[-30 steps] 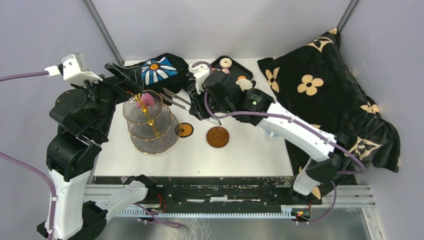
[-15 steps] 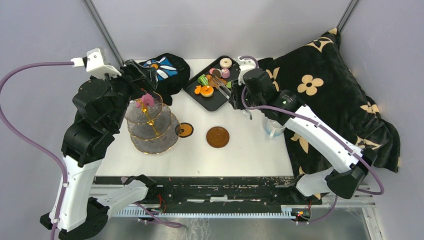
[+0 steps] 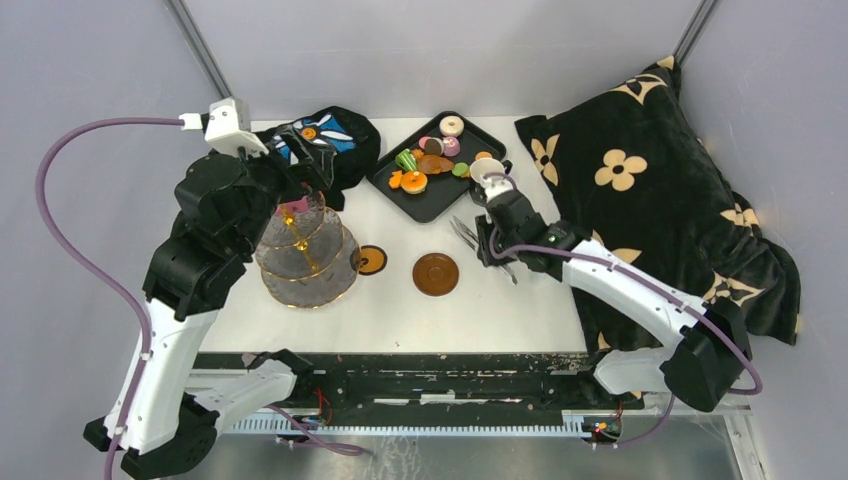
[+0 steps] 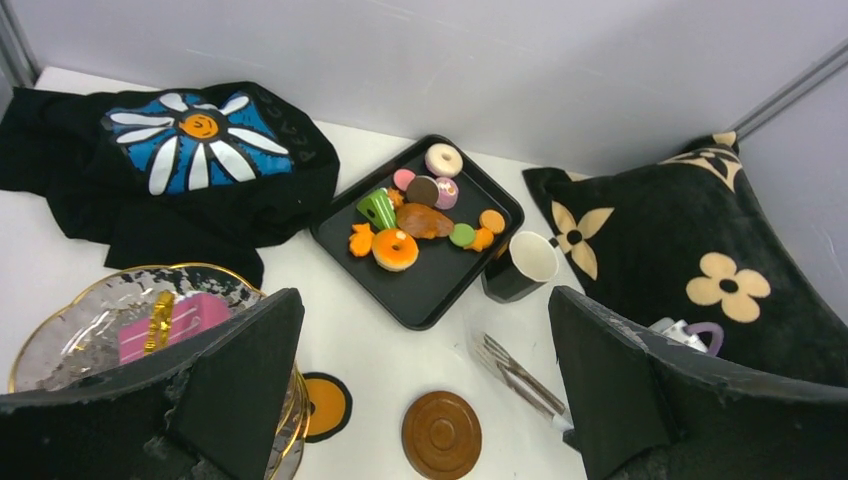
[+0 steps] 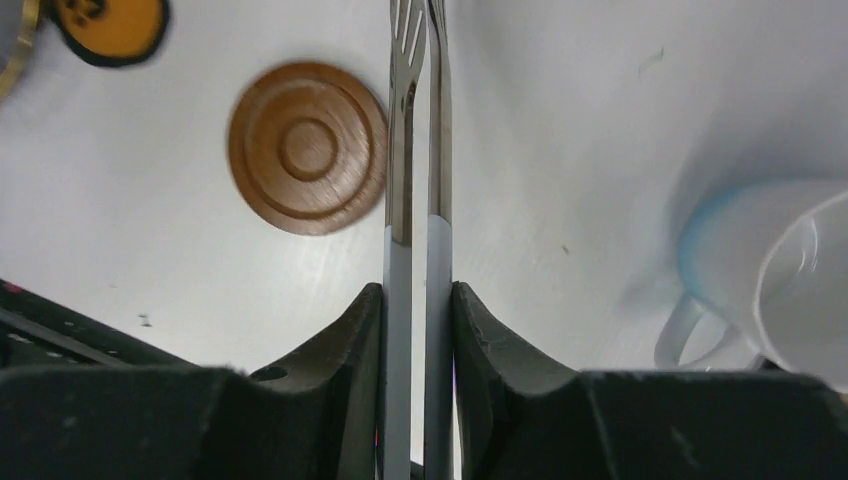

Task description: Serve the afternoon tea

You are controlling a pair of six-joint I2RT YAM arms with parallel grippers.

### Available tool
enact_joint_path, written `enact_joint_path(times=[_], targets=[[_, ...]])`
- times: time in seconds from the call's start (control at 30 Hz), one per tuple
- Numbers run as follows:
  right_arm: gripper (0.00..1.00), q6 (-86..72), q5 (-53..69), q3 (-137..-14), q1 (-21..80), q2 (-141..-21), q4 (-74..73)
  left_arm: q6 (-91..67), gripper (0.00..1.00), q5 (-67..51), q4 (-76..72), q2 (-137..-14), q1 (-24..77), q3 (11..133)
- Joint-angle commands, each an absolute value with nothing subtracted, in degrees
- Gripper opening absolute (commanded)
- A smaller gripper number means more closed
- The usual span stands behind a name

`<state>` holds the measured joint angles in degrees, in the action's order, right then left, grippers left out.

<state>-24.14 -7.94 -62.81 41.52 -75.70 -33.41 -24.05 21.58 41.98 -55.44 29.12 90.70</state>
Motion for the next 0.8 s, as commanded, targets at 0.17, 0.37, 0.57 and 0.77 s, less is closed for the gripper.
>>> enact_joint_path(times=[0.17,0.37,0.57,0.77], targets=[[0.01,-26.92,-15.37,-44.32,41.51,-67.17,-16.24,-26.42,0.99,17.25,37.97,-55.17,29.26,88.01],[0.19,-30.25,-17.51,-36.88,41.50,-68.99,-10.79,-26.88,0.99,16.70,37.79,-55.20,29.28,87.26],[0.33,-31.43,-16.88,-35.61,41.48,-75.68,-8.52,-27.24,0.99,16.68,37.87,-55.12,29.31,86.15],[0.53,-31.27,-16.42,-36.85,41.53,-79.83,-8.53,-27.26,0.99,16.96,38.27,-55.17,29.27,86.52]])
